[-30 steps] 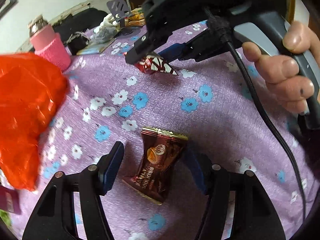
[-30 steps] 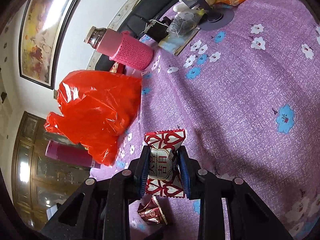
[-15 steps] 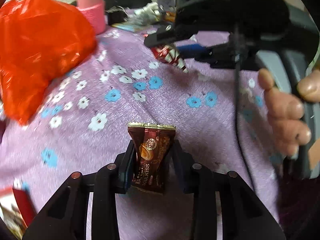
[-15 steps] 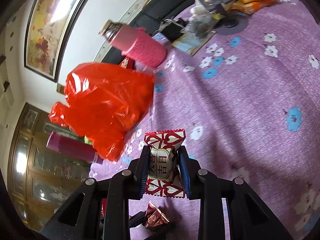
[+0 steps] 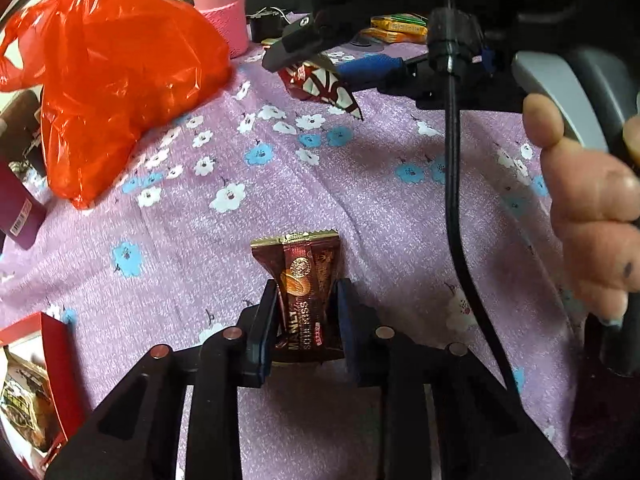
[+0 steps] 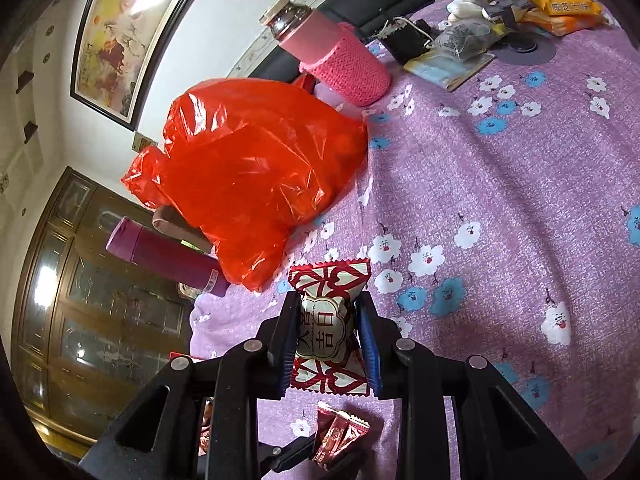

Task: Organize snacks
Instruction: 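Carry the red-white candy and brown chocolate over the gift box with both tools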

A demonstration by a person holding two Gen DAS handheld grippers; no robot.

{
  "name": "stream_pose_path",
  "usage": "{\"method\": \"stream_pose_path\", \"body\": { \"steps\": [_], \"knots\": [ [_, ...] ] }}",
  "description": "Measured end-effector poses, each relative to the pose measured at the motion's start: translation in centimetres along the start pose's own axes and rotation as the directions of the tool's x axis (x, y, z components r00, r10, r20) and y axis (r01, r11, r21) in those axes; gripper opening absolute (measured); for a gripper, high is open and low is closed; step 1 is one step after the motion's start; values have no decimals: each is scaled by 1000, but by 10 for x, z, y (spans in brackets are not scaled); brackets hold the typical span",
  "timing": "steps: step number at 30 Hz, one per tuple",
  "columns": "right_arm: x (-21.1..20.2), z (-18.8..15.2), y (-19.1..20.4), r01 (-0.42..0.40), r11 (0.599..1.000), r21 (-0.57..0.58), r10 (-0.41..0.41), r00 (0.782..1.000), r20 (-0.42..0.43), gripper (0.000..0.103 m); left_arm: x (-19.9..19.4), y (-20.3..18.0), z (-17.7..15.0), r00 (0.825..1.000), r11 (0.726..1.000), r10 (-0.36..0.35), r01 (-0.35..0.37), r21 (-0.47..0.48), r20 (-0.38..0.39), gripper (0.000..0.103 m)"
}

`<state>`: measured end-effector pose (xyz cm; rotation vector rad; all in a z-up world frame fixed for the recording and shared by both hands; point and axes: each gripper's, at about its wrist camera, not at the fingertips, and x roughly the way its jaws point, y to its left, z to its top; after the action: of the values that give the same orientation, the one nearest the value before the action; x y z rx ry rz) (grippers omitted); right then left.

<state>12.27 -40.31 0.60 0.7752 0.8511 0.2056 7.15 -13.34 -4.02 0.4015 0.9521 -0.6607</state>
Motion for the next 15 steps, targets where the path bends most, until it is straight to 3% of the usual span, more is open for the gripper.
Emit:
{"method": "stream_pose_path", "body": {
  "steps": [2, 4, 5, 6, 15],
  "knots": [
    [-2, 2, -3, -2, 1000, 9, 2, 1000, 10, 29, 0, -3, -1, 1000, 1000, 24, -24, 14, 16, 33],
    [-4, 3, -6, 3, 1000, 20, -4, 1000, 18, 29, 1, -4, -2, 997, 997, 69, -70, 26, 31, 51],
    [-4, 3, -7, 8, 1000, 23, -8, 1000, 19, 29, 0, -5, -4, 996, 996, 85, -86, 28, 34, 67],
    [-4, 3, -8, 11, 1000, 24, -11, 1000, 18, 29, 0, -5, -5, 995, 995, 92, -93, 27, 35, 76],
    [-3, 4, -8, 28, 999, 23, -28, 999, 24, 29, -9, -11, -20, 998, 998, 55, -56, 31, 34, 77]
  ]
}}
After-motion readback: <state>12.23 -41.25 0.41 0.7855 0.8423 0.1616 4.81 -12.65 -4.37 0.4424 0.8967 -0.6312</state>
